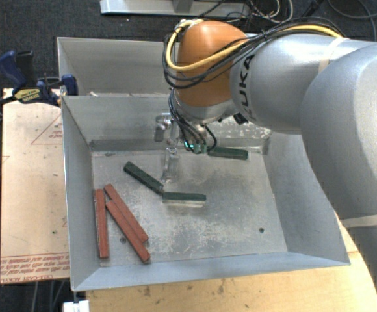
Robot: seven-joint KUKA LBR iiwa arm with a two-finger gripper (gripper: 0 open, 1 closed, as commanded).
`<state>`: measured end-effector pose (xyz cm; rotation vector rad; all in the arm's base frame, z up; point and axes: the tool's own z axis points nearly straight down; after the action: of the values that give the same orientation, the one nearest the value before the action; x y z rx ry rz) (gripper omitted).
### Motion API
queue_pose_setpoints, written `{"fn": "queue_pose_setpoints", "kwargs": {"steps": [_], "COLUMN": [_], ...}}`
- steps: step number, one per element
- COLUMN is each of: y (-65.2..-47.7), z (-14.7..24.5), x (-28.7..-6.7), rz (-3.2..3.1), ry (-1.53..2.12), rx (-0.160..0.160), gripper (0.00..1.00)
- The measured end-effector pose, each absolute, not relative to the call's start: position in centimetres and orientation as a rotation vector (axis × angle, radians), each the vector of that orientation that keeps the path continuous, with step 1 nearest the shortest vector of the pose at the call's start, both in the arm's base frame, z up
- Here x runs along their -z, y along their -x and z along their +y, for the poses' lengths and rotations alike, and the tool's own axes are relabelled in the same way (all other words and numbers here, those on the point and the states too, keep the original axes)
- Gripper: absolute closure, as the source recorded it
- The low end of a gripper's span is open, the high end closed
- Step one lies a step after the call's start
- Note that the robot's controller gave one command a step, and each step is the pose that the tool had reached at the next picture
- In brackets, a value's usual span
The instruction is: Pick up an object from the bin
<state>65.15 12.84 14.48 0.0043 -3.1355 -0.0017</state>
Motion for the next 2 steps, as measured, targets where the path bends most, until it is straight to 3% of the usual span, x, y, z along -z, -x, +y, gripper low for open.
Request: {"fn": "queue_pose_setpoints", "kwargs": {"steps": [2], "y": [-64.9], "z": [14.7], "x": [-14.9], "rz": [-3.137], "ry": [-0.205], "rx": [-0.001], "gripper": [0.00]}}
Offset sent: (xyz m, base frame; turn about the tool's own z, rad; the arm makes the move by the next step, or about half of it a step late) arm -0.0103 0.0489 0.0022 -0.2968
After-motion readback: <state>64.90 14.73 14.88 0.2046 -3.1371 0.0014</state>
